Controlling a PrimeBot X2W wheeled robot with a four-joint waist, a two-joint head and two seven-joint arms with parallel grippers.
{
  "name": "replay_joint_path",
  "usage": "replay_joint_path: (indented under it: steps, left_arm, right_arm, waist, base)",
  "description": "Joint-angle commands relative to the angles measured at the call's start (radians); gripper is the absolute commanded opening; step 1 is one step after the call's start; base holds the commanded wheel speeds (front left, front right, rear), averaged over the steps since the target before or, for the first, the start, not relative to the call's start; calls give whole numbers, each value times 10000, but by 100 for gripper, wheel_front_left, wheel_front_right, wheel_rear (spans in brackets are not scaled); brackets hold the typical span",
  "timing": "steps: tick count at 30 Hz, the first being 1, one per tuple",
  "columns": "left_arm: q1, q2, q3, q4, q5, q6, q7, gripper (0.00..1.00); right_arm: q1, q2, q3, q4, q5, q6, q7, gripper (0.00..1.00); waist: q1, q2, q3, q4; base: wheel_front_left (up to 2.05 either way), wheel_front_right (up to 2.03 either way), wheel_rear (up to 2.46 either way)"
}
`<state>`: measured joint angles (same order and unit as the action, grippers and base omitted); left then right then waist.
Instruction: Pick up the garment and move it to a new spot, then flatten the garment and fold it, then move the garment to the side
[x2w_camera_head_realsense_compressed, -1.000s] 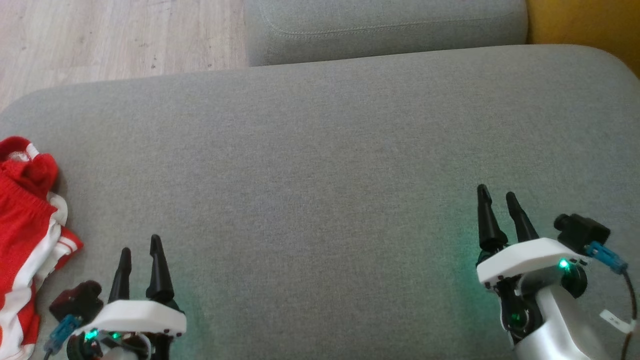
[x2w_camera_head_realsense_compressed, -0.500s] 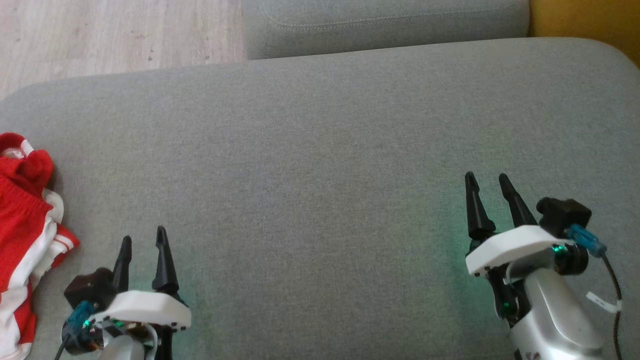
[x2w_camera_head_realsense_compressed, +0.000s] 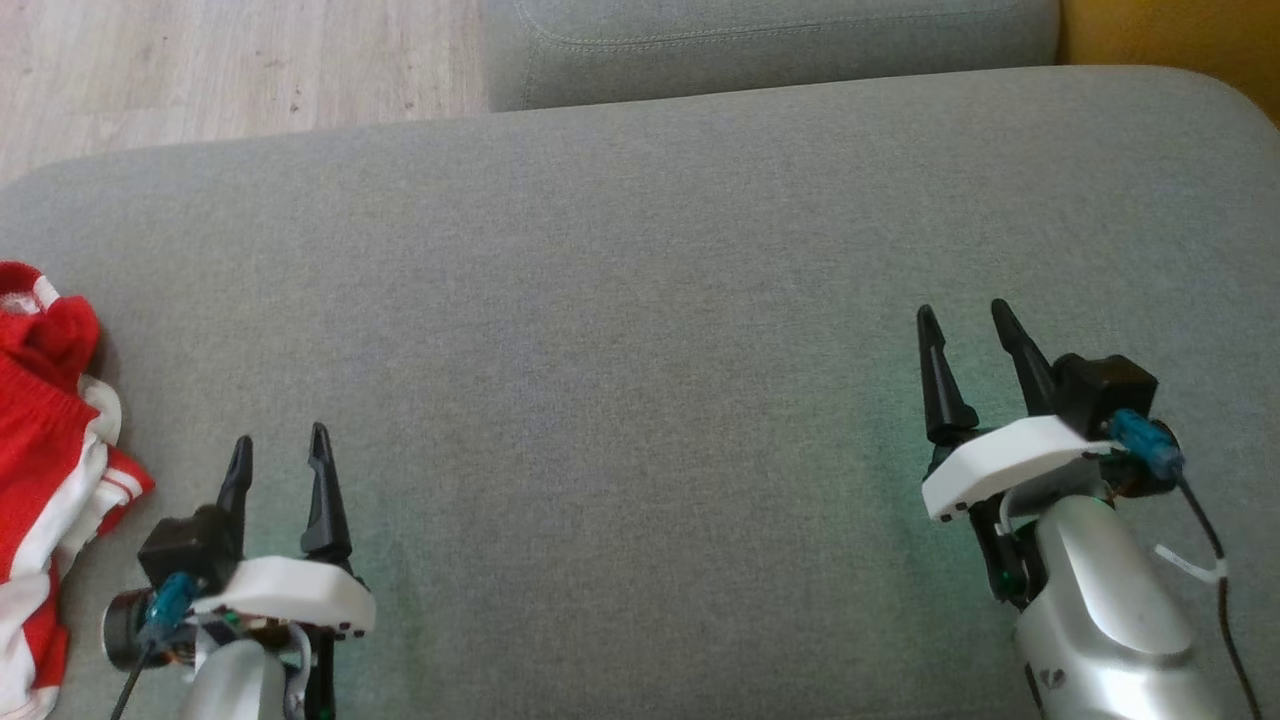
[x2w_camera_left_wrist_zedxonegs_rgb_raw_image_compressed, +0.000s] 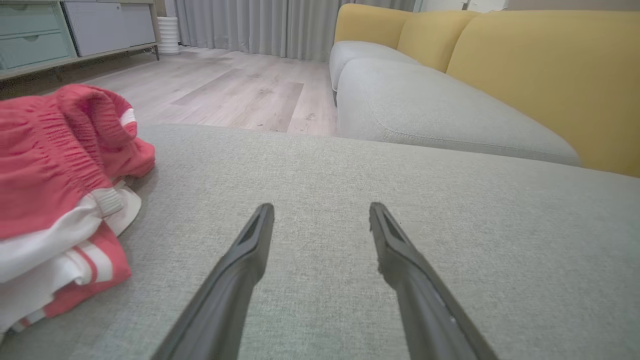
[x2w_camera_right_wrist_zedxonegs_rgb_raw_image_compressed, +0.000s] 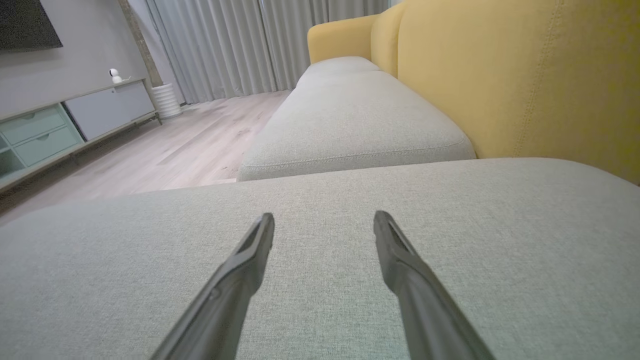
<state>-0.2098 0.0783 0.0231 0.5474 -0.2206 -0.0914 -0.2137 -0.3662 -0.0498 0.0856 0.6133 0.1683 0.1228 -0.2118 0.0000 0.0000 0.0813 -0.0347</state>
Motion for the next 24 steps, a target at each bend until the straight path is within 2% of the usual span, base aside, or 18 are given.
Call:
replay_joint_path:
  steps: [1,12,19,24]
  left_arm:
    - [-558,219,329,-219,283,17,-148,100]
    - [-545,11,808,47,1384,85,-473,100]
    - [-381,-115,982,-68,1421,56,-481,100]
    - [-310,-187,1119,-119,1366,66,-481,100]
  right_arm:
    - [-541,11,229,-212,-270,72,-166,100]
    - [-687,-5,366,267,-1497,79,-492,100]
    - [-557,-5,362,256,-1428,79,-500,100]
    - [-478,-5,601,244,-1337,79,-500,100]
  waist:
    - [0,0,-1,-1]
    - [0,0,28,-2]
    - [0,0,29,85]
    - [0,0,29,474]
  base:
    - [0,0,0]
    - [0,0,0]
    - [0,0,0]
    - [0,0,0]
